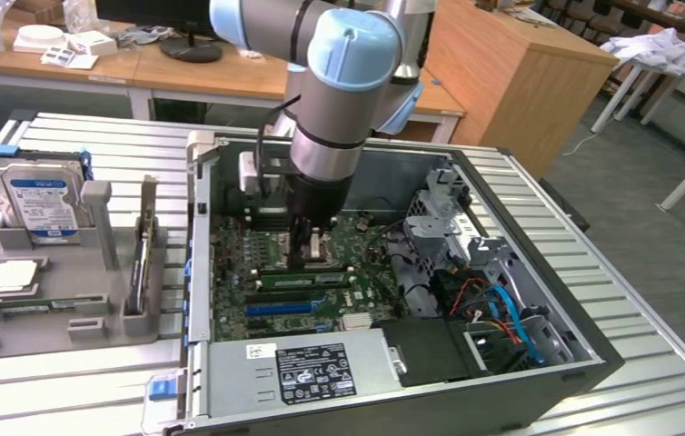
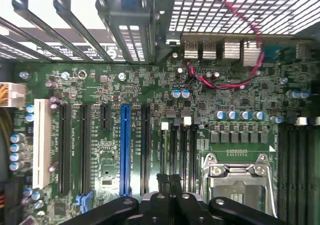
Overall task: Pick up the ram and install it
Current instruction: 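Press down the ram until it locks into place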
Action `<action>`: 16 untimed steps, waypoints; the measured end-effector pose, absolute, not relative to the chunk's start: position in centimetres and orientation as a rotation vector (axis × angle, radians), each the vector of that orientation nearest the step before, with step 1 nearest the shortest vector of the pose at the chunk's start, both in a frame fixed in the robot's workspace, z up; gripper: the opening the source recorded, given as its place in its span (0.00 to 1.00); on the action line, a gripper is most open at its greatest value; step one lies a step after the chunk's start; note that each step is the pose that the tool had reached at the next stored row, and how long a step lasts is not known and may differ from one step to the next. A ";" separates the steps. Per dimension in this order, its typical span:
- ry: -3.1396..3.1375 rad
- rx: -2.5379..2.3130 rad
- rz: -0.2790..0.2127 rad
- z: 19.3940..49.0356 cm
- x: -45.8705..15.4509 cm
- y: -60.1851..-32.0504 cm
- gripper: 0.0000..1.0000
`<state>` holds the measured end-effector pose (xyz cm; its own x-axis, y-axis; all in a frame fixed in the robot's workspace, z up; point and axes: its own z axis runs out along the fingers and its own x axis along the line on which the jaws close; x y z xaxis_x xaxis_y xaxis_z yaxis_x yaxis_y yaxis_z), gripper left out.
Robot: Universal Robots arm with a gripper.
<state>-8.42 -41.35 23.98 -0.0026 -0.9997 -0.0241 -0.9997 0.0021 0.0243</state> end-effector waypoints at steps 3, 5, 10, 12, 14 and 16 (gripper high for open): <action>-2.224 2.218 -0.054 24.6 -8.4 -41.3 0.11; -2.224 2.218 -0.054 25.0 -8.4 -41.3 0.11; -2.224 2.218 -0.054 25.8 -8.4 -41.3 0.11; -2.224 2.218 -0.054 26.2 -8.4 -41.3 0.11; -2.224 2.218 -0.054 26.4 -8.4 -41.3 0.11; -2.224 2.218 -0.054 26.6 -8.4 -41.3 0.11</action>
<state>-8.42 -41.35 26.62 -0.0027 -0.9997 -0.0240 -0.9997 0.0021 0.0244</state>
